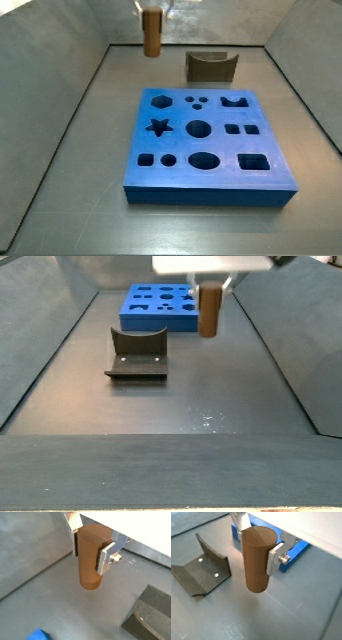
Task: Pick up the round object. Move to above the board. Insert the round object.
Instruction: Move to above the board.
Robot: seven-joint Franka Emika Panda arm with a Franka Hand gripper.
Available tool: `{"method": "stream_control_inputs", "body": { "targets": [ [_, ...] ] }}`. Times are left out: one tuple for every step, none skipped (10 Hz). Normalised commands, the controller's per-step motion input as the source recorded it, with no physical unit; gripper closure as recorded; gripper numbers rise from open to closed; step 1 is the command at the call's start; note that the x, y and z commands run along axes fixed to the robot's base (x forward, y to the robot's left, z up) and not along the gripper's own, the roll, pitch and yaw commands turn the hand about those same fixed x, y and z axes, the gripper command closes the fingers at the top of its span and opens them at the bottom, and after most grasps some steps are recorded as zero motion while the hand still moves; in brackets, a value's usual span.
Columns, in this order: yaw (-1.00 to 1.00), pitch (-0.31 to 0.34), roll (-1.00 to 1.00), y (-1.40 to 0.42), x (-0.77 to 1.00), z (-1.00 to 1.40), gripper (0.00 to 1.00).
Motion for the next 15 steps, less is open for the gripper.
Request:
{"method": "stream_control_inputs", "body": {
  "targets": [
    [0.02, 0.035, 0.2, -0.19, -0.25, 1.0, 1.0],
    [0.02, 0.027, 0.2, -0.15, -0.2, 0.94, 1.0],
    [0.02, 0.029, 0.2, -0.11, -0.16, 0.83, 1.0],
    [0.02, 0.043, 0.19, -0.07, -0.09, 0.6, 1.0],
    [0.02, 0.05, 0.18, -0.04, -0.05, 0.42, 1.0],
    [0.02, 0.073, 0.17, -0.03, -0.03, 0.24, 1.0],
    [0.01, 0.047, 0.07, -1.0, 0.25, -0.07, 1.0],
    [0.01, 0.04, 0.08, -1.0, 0.26, -0.08, 1.0],
    [0.02, 0.046, 0.07, -1.0, 0.27, -0.09, 1.0],
    [0.01, 0.04, -0.02, -1.0, 0.29, -0.09, 1.0],
    [0.01, 0.031, 0.0, -1.0, 0.28, -0.09, 1.0],
    [0.01, 0.034, 0.01, -1.0, 0.3, -0.09, 1.0],
    [0.01, 0.037, 0.01, -1.0, 0.31, -0.09, 1.0],
    [0.01, 0.044, 0.03, -1.0, 0.33, -0.1, 1.0],
    [0.01, 0.046, 0.06, -0.87, 0.31, -0.09, 1.0]
  ]
}}
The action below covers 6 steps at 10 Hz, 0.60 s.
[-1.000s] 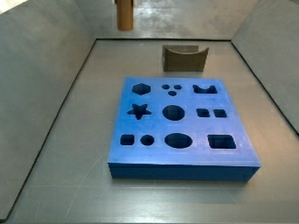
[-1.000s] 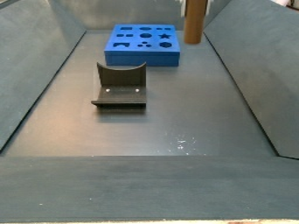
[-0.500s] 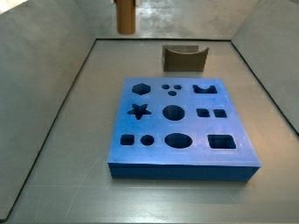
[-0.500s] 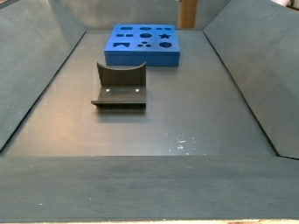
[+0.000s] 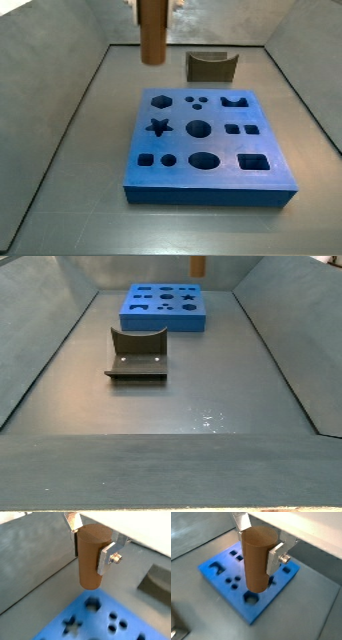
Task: Pick up the round object. Move to above the board. Insert the round object.
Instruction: Move to above the board, then insert the round object.
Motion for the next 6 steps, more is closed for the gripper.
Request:
{"method": "stream_control_inputs", "body": {
  "targets": [
    [0.01, 0.051, 0.1, -0.5, 0.21, -0.06, 1.0],
    [0.01, 0.053, 0.11, -0.31, 0.14, -0.03, 1.0],
    [0.01, 0.049, 0.13, -0.17, 0.09, -0.01, 1.0],
    [0.0, -0.051, 0.0, -0.01, 0.0, -0.07, 1.0],
    [-0.09, -0.014, 0.03, -0.1, 0.46, -0.09, 1.0],
    [-0.07, 0.0, 0.09, -0.26, 0.95, -0.13, 1.0]
  ]
}}
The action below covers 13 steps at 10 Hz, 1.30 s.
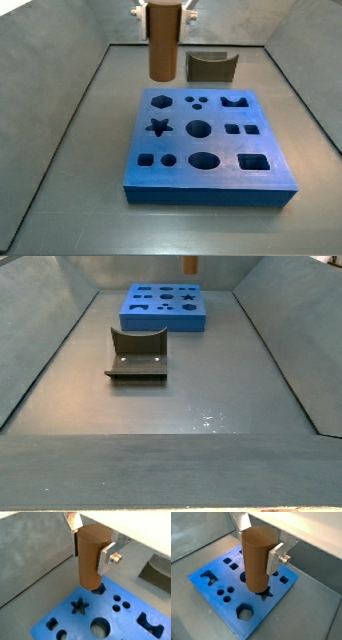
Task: Pick up the round object. Move to above the board. Insert the round object.
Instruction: Insert the round object.
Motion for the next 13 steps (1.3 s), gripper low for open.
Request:
{"method": "stream_control_inputs", "body": {
  "targets": [
    [-0.07, 0.0, 0.0, -0.41, 0.92, 0.0, 1.0],
    [-0.03, -0.28, 0.06, -0.32, 0.97, -0.48, 1.0],
    [0.0, -0.263, 0.02, -0.23, 1.0, -0.49, 1.0],
    [-0.01, -0.289, 0.22, -0.07, 1.0, -0.34, 1.0],
    [-0.03, -0.317, 0.47, -0.11, 0.93, -0.31, 1.0],
    [-0.05, -0.397, 0.45, -0.17, 0.74, -0.27, 1.0],
    [-0.08, -0.36, 0.3, -0.26, 0.63, -0.21, 1.0],
    [-0.09, -0.009, 0.12, -0.18, 0.41, -0.19, 1.0],
    [-0.09, -0.009, -0.14, -0.01, 0.23, -0.31, 1.0],
    [-0.06, 0.0, -0.13, 0.0, 0.33, -0.36, 1.0],
    [0.0, 0.0, 0.0, 0.0, 0.25, -0.39, 1.0],
    [-0.01, 0.0, -0.11, 0.0, 0.08, -0.2, 1.0],
    [0.0, 0.0, -0.07, 0.0, 0.03, -0.08, 1.0]
  ]
}}
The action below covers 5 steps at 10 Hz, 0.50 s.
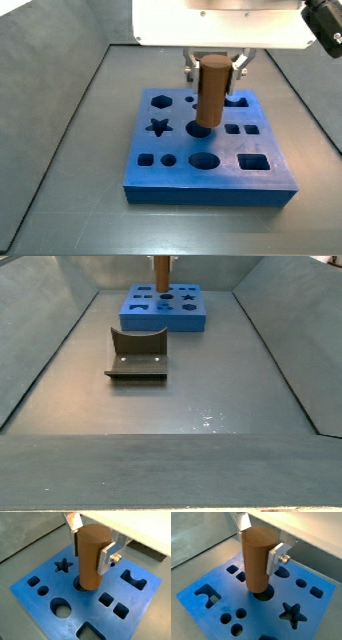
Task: Pick up the round object. Move to above the board. Insert the round object.
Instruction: Insert the round object.
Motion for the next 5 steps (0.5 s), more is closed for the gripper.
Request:
{"method": "stream_control_inputs", "body": {
  "targets": [
    [0.0, 0.02, 0.0, 0.0, 0.03, 0.0, 1.0],
    [0.0, 0.0, 0.0, 0.0, 0.0, -0.12, 1.0],
    [0.0, -0.037, 0.15, 0.0, -0.11, -0.33, 1.0],
    [0.0, -0.02, 0.22, 0.0, -0.11, -0.4, 1.0],
    [0.0, 0.0, 0.19, -0.03, -0.1, -0.36, 1.0]
  ]
}}
